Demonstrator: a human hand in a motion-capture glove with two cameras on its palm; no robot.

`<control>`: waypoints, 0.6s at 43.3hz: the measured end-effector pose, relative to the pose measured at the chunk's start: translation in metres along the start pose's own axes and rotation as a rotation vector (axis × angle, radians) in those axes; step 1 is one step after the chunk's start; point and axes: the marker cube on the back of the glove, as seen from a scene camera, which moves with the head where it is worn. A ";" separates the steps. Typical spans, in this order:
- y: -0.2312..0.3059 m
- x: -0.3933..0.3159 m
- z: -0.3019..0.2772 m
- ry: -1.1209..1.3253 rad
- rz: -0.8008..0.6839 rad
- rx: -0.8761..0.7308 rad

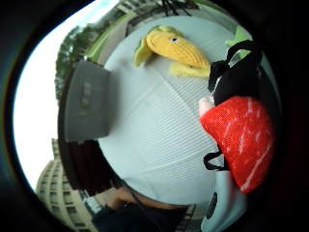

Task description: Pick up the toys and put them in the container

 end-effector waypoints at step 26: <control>-0.089 -0.175 -0.157 0.019 -0.166 -0.027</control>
